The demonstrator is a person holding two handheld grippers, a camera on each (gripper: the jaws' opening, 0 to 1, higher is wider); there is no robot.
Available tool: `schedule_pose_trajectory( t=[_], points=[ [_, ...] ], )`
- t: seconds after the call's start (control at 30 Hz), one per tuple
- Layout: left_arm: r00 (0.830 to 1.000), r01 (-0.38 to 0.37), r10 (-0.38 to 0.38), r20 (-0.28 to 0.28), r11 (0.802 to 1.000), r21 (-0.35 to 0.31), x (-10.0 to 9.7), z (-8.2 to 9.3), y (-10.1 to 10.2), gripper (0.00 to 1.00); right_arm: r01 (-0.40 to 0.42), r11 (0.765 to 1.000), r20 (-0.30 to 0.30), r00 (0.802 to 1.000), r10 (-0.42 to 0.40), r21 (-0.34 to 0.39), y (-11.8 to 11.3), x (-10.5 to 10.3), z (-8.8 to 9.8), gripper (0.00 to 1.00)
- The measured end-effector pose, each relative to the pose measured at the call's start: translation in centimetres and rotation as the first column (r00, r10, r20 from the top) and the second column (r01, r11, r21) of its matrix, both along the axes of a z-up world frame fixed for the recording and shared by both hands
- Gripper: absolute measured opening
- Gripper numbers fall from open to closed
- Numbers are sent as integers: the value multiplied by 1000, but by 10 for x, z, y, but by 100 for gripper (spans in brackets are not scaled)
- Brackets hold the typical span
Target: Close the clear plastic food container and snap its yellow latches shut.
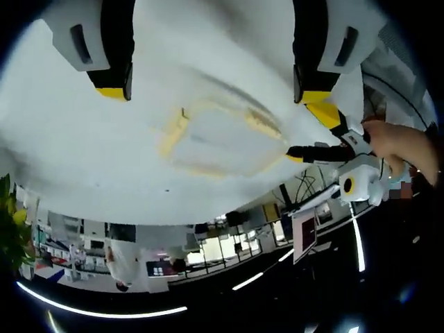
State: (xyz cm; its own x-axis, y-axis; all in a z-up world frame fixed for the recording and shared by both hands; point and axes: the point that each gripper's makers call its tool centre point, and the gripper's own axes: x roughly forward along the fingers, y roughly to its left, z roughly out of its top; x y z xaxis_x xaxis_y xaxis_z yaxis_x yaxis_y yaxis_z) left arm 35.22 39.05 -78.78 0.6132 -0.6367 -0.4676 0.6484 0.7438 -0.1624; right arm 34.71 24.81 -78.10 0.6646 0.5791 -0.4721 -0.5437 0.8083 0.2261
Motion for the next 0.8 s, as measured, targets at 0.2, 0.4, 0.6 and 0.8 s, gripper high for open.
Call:
schedule_pose_trajectory(
  t=[0.2, 0.4, 0.6, 0.8],
  points=[
    [1000, -15, 15, -11, 1000, 1, -6, 2, 5, 80, 4, 1000, -6, 1000, -4, 8, -4, -6, 2, 93],
    [1000, -22, 22, -10, 1000, -2, -10, 7, 10, 80, 8, 1000, -7, 1000, -8, 13, -7, -7, 5, 91],
    [998, -57, 57, -10, 998, -13, -11, 12, 19, 80, 8, 1000, 5, 1000, -8, 10, -10, -10, 11, 88],
    [997, -80, 80, -8, 997, -17, -20, 18, 30, 80, 0, 1000, 12, 1000, 0, 28, -10, -21, 19, 88]
  ],
)
